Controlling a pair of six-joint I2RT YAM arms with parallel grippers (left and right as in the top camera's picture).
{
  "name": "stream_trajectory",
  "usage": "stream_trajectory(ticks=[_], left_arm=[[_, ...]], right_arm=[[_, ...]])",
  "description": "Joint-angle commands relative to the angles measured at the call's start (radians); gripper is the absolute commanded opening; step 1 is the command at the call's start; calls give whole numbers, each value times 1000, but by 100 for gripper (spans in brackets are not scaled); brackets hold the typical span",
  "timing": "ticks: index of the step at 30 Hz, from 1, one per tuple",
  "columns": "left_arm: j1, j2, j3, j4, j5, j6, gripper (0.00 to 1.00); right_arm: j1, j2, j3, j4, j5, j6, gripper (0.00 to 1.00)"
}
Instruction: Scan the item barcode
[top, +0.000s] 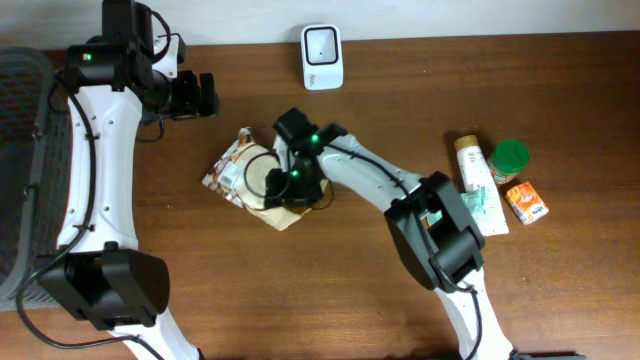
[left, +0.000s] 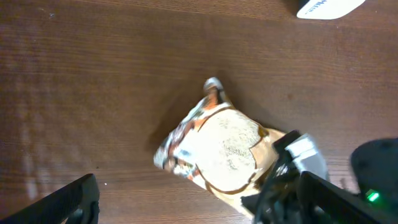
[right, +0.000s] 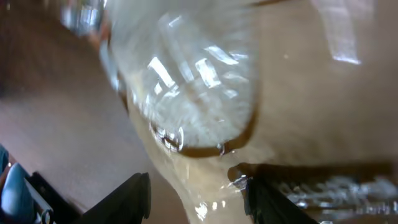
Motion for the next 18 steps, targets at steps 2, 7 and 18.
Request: stream_trajectory(ticks=[2,7,18], left_arm=[[2,2,1,-2,10,19,99],[2,2,1,-2,10,19,99],[2,2,1,-2,10,19,99]], right_arm=[[-105,21,-7,-12,120,-77,50],[-164,19,32,-16,14,-154,50],[-223,-14,109,-124,-19,-288,50]])
